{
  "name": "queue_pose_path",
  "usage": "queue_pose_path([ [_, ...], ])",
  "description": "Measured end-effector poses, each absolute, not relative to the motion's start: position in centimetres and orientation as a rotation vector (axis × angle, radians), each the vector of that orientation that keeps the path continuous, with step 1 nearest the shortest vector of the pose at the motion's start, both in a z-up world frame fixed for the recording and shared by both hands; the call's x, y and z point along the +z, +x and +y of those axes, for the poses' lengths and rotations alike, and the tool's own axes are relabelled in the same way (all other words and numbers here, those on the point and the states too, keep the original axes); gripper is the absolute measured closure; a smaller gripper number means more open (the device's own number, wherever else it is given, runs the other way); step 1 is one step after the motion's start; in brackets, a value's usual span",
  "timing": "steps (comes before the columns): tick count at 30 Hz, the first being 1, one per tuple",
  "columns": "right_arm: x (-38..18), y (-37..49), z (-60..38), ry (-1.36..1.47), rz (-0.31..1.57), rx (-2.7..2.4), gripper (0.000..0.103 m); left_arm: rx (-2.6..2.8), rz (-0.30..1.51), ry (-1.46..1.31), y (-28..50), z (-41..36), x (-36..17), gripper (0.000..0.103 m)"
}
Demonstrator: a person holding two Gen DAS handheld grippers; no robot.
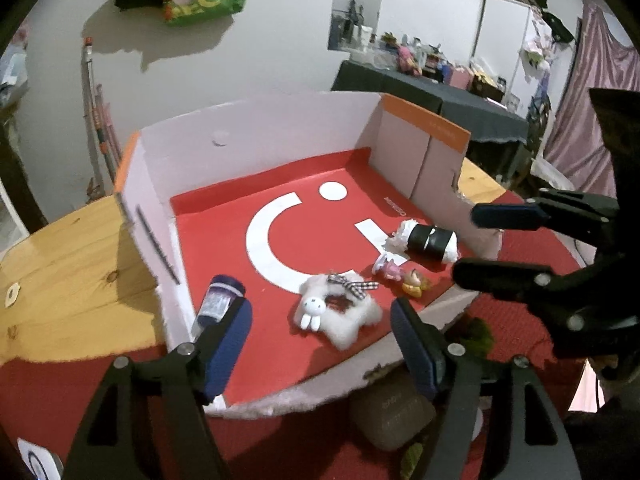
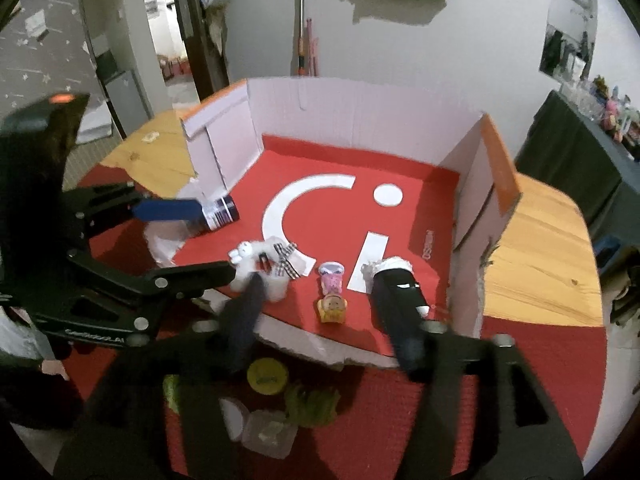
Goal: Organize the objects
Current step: 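Open both tools and withdraw them from the box, then move both tools back over the remaining items on the tablecloth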
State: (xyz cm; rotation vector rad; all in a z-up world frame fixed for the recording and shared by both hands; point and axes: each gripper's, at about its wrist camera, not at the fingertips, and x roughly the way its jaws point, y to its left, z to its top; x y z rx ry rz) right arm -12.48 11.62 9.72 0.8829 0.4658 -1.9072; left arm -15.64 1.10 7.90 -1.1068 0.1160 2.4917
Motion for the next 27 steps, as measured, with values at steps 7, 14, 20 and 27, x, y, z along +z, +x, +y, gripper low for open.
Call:
queue_pose_path([
  [7, 11.4, -10.8, 13.6, 0.82, 0.419, -1.961, 0.037, 2.59, 0.077, -1.044, -13.1, -0.2, 9.2, 0.017],
  [14, 12.1, -8.9, 16.4, 0.757, 0.342, -2.034, 0.024, 2.676, 0.007, -0.968, -10.2, -1.5, 10.6, 0.007],
  [20, 11.6, -7.8, 18.7, 0.757, 0.289, -2.078, 0.017, 2.733, -0.049, -0.903, -7.3, -1.7, 10.7, 0.0],
  [27, 10.2, -6.0, 20.7, 0.74, 0.284, -2.145, 0.016, 2.768, -0.056, -0.898, -4.5, -1.3, 9.0, 0.0],
])
